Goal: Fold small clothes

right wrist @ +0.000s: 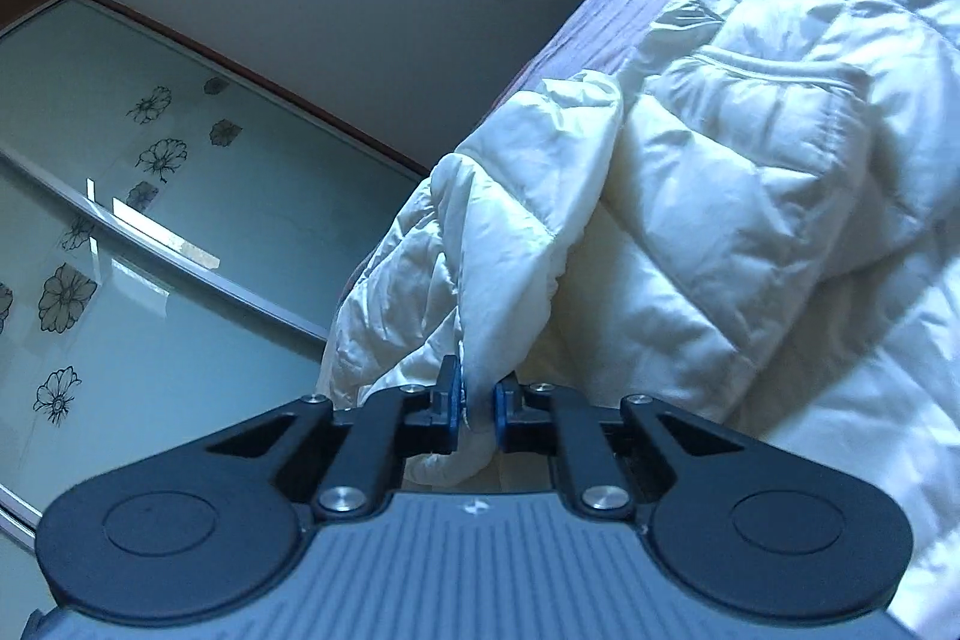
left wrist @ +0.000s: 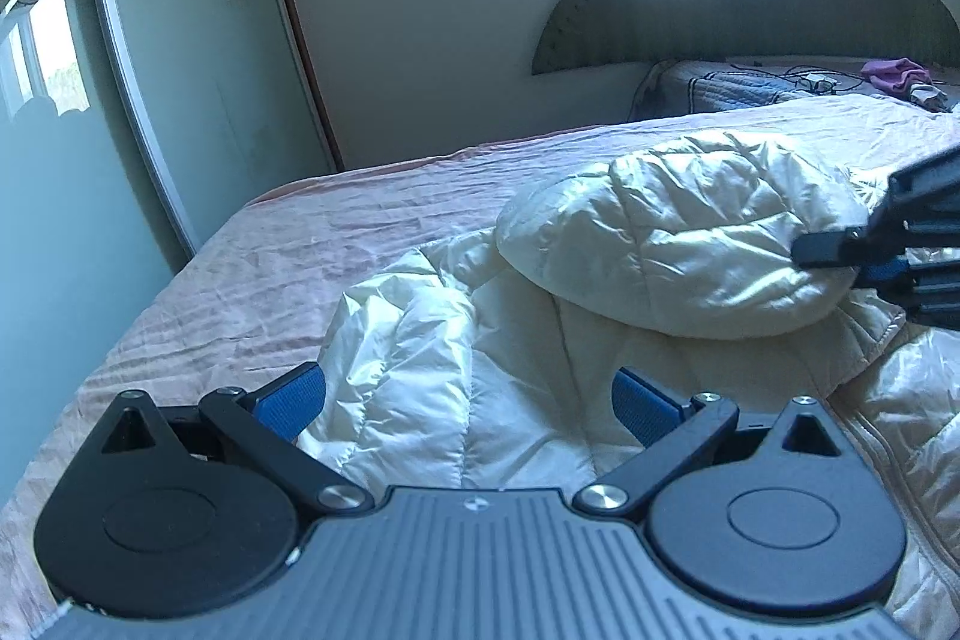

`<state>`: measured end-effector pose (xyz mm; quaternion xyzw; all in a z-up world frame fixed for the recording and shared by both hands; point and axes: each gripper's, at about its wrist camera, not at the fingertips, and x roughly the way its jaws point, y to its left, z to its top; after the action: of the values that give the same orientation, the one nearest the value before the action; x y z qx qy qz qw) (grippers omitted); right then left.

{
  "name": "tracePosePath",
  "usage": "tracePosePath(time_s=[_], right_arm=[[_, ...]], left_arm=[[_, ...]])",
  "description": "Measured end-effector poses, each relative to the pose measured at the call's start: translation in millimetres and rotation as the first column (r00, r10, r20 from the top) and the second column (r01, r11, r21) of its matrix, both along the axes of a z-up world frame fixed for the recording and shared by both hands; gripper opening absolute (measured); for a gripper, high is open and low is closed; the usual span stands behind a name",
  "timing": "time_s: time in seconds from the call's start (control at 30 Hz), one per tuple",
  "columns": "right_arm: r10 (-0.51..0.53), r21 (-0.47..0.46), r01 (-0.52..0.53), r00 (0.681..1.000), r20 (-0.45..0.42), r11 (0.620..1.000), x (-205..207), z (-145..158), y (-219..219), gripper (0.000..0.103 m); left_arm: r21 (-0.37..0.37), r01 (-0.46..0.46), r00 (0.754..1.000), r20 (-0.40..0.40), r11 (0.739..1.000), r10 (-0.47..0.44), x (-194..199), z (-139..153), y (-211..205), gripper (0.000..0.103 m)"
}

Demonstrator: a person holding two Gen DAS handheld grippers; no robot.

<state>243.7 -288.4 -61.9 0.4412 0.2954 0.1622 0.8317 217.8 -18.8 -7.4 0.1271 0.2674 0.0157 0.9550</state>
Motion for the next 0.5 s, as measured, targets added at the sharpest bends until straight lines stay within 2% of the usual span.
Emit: tracePosePath(time_s=[0.33,0.5], right_arm=[[-0.001,-0.028,0.000,0.999,-0.052,1.000,-0.7,-7.9,3.4,0.012],[0.002,-0.055,-0.004,1.000,-0.028,0.998,-7.8,-5.4,5.9,0.012]], left_arm=[[-0.009,0.001,1.000,-0.002,1.000,-0.001,-2.0,-1.0,0.4,0.103],[-0.012,0.001,1.000,0.001,1.000,-0.001,-3.3,-1.4,0.3,0.103]])
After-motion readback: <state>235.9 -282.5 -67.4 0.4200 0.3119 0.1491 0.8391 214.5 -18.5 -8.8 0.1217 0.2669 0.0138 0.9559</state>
